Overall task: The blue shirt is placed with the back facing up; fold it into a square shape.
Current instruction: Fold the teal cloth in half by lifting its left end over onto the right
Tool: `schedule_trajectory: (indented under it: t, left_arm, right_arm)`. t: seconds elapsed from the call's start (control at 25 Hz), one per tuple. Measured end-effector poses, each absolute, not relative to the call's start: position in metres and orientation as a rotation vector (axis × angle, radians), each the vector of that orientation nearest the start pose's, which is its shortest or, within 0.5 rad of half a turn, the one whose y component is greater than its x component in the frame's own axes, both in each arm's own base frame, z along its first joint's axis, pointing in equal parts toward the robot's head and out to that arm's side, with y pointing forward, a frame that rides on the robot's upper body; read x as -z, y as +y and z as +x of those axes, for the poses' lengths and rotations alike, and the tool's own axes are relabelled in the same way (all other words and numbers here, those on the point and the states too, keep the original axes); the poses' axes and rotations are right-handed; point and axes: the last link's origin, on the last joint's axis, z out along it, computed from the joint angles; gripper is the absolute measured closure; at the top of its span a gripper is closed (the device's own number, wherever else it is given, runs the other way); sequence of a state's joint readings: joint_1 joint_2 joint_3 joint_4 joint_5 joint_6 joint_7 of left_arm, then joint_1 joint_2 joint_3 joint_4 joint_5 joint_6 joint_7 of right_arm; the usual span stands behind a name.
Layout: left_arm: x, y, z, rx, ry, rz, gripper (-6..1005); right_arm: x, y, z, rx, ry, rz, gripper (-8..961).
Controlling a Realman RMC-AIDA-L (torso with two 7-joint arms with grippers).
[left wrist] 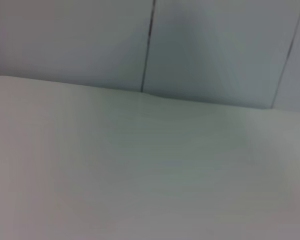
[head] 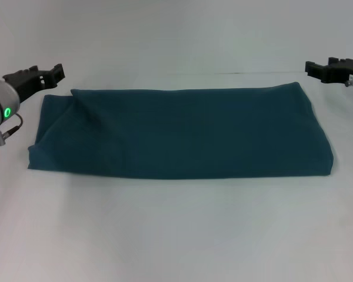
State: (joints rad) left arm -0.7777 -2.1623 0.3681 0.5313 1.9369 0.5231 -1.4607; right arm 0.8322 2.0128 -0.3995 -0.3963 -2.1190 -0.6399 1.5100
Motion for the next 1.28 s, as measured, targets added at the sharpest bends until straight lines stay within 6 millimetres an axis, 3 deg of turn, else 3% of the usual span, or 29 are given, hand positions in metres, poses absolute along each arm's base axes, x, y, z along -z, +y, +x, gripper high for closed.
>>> schedule_trajectory:
  t: [0.36, 0.44, 0.8, 1.28]
  left_arm:
    - [-0.021, 0.422, -0.301, 0.597, -1.026, -1.854, 208]
    - [-0.021, 0.418, -0.302, 0.599, -1.023, -1.871, 189]
    - [-0.021, 0.406, -0.312, 0.490, -0.971, -1.937, 121]
    - [-0.018, 0.397, -0.327, 0.325, -0.930, -1.959, 123]
  right_arm:
    - [-0.047, 0.443, 0.295, -0.510, 1.045, -2.026, 290]
    - [-0.050, 0.435, 0.298, -0.542, 1.069, -2.045, 228]
    - [-0.052, 0.409, 0.300, -0.642, 1.160, -2.108, 239]
    - [-0.047, 0.404, 0.299, -0.680, 1.202, -2.104, 239]
